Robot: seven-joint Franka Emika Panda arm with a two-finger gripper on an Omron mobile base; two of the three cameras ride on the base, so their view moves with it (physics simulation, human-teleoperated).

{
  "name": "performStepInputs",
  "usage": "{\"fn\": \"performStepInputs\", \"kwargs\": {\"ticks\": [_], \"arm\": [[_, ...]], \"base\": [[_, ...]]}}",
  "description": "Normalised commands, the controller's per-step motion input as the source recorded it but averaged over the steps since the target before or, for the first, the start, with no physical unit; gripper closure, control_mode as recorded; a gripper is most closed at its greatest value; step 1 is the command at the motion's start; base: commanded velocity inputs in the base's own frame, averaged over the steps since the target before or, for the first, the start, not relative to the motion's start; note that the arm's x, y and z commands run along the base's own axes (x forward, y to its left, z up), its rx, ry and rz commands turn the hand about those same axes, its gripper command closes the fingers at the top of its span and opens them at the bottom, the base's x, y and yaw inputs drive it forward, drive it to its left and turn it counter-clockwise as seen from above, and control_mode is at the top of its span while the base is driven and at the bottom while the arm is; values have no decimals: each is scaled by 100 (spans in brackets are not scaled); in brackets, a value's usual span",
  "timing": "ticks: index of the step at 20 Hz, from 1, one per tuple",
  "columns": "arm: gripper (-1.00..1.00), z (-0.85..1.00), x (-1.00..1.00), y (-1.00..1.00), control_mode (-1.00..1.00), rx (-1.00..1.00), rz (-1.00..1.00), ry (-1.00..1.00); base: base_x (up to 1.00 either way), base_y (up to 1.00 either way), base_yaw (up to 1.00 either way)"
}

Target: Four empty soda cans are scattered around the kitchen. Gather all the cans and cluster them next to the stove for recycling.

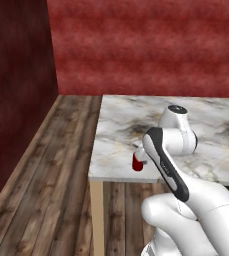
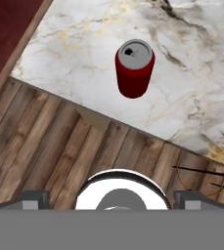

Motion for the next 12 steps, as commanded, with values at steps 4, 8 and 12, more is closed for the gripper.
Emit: {"fn": "performStepInputs", "kwargs": {"ticks": [4, 8, 12], "arm": [[-100, -4, 23, 1, -100, 0, -2, 0], [-100, 0, 34, 2, -100, 0, 0, 0], [-100, 0, 37, 1, -100, 0, 0, 0]], "base": [[0, 0, 0], [0, 0, 0], [0, 0, 0]]}}
